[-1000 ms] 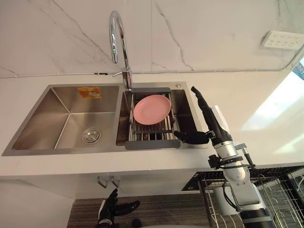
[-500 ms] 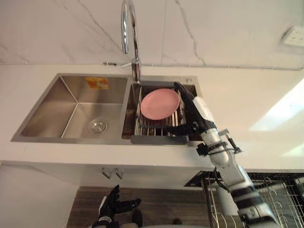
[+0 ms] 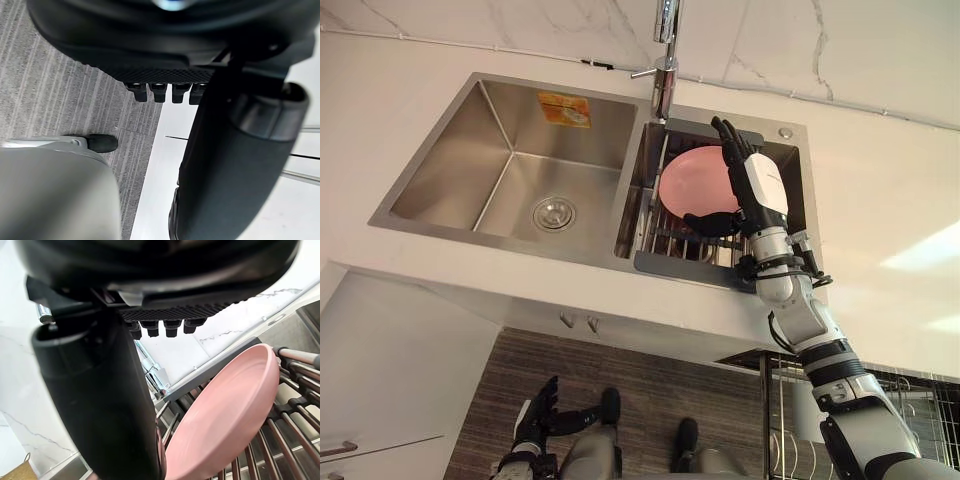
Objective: Walk over to the sink, pick up the cup, carry it to the dishwasher, place the cup inside the dishwasher, then close the dishwasher door
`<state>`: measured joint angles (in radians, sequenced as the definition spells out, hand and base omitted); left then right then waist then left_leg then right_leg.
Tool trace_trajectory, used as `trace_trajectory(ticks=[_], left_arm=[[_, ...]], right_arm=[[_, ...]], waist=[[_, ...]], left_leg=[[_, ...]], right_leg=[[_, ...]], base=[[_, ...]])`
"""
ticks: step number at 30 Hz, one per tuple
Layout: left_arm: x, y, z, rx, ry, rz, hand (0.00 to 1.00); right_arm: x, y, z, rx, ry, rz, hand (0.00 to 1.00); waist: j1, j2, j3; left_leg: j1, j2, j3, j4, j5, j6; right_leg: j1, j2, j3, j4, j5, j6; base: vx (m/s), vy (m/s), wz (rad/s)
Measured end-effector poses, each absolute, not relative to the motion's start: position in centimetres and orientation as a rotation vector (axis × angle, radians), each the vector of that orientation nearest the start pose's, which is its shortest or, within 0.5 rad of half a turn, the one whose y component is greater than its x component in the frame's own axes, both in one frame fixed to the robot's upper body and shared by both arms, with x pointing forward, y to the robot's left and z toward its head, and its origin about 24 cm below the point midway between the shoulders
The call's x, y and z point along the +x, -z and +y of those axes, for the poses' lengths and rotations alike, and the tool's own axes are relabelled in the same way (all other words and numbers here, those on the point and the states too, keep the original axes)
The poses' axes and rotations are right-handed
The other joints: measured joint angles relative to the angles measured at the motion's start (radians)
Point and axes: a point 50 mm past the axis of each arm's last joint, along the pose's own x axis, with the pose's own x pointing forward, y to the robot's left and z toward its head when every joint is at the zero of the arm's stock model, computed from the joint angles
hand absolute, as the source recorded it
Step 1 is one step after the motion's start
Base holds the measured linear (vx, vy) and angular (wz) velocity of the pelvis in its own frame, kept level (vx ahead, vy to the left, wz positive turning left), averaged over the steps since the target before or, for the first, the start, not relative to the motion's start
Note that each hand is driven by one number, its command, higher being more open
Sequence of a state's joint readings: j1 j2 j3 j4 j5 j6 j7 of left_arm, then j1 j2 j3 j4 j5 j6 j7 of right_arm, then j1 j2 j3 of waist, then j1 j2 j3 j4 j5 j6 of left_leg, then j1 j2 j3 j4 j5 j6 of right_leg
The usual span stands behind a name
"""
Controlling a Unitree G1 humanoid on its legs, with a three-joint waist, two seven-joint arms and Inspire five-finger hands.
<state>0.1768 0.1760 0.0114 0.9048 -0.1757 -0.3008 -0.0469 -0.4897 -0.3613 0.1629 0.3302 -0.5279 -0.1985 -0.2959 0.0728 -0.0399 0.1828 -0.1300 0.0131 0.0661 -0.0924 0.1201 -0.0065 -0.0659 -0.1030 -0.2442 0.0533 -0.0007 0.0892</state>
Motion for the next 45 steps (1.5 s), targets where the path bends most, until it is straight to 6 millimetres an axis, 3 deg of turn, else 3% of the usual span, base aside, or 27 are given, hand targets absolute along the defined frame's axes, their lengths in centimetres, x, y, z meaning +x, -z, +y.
trace_trajectory(ticks=[7,26,33,40,45], left_arm=[[10.2,13.5,22.4,0.007,-0.169,0.774,1.00],[9.5,13.5,22.7,0.047,-0.151,0.791,1.00],[9.3,13.6,22.7,0.044,-0.153,0.797,1.00],[9.5,13.4,23.0,0.043,-0.140,0.787,1.00],[9.8,13.2,23.1,0.047,-0.138,0.772,1.00]], right_arm=[[33.5,-13.0,-17.0,-0.910,0.093,-0.466,1.00],[32.6,-11.2,-17.6,-1.051,0.056,-0.394,1.00],[32.9,-10.7,-19.3,-1.144,0.134,-0.302,1.00],[33.3,-11.2,-22.3,-1.144,0.295,-0.228,1.00],[33.7,-10.8,-23.0,-1.152,0.330,-0.180,1.00]], waist=[[0.001,-0.006,0.027],[0.009,-0.024,0.034],[0.013,-0.027,0.032],[0.023,-0.047,0.029],[0.033,-0.055,0.032]], left_leg=[[-0.006,-0.001,0.012,-0.001,0.000,0.010],[0.034,-0.007,0.026,-0.001,-0.001,0.011],[0.021,-0.014,0.027,-0.001,0.001,0.022],[0.012,-0.035,0.026,0.000,0.004,0.031],[0.010,-0.033,0.020,0.002,0.003,0.032]], right_leg=[[-0.003,0.000,0.016,-0.008,-0.028,-0.004],[0.033,-0.004,0.027,-0.001,-0.020,-0.002],[0.027,-0.011,0.024,-0.012,-0.032,0.003],[0.026,-0.025,0.022,-0.023,-0.019,0.013],[0.026,-0.023,0.021,-0.022,-0.010,0.016]], base=[[-0.04,-0.002,-0.01],[0.02,0.002,0.00],[-0.02,0.010,0.02],[0.07,0.017,0.03],[0.05,0.000,0.04]])
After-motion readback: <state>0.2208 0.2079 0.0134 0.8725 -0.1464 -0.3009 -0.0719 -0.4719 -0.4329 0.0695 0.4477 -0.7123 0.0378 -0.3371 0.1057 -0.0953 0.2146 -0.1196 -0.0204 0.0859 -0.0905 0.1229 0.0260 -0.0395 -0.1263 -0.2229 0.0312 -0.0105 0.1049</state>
